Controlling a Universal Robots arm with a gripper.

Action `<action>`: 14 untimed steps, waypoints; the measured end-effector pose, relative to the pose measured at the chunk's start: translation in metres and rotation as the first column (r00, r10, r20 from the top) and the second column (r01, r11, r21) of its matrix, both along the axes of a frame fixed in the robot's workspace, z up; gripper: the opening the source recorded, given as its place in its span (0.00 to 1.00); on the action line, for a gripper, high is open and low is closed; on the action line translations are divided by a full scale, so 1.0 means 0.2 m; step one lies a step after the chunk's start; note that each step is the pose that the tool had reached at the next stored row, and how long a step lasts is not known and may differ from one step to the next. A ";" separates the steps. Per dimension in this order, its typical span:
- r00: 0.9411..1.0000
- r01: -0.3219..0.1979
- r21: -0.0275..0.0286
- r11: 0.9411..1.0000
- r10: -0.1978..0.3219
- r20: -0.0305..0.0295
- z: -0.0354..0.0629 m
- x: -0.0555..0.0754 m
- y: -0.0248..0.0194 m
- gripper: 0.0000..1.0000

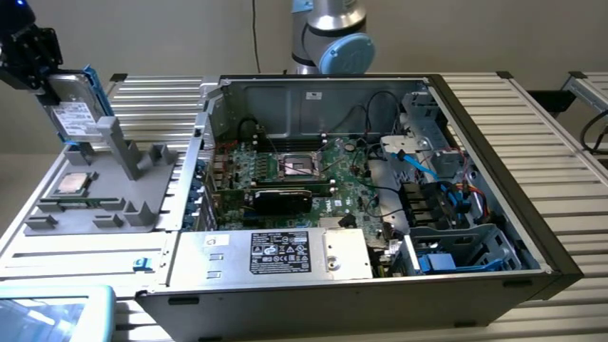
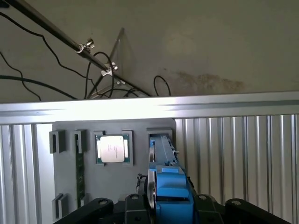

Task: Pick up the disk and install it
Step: 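Pick up the disk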

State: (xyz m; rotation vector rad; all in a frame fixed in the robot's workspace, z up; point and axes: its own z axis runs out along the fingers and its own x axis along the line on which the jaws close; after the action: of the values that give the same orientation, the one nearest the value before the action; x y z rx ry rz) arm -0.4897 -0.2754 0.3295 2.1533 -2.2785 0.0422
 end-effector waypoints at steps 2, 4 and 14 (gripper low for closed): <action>1.000 0.000 0.000 1.000 0.000 0.000 0.043 0.00 0.000 0.37; 1.000 0.000 0.000 1.000 0.000 0.001 0.088 0.00 0.000 0.37; 1.000 0.000 0.000 1.000 0.000 0.002 0.316 0.03 0.000 0.37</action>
State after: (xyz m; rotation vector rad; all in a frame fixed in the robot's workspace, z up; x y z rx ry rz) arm -0.4840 -0.2755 0.3928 2.1542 -2.2794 0.0443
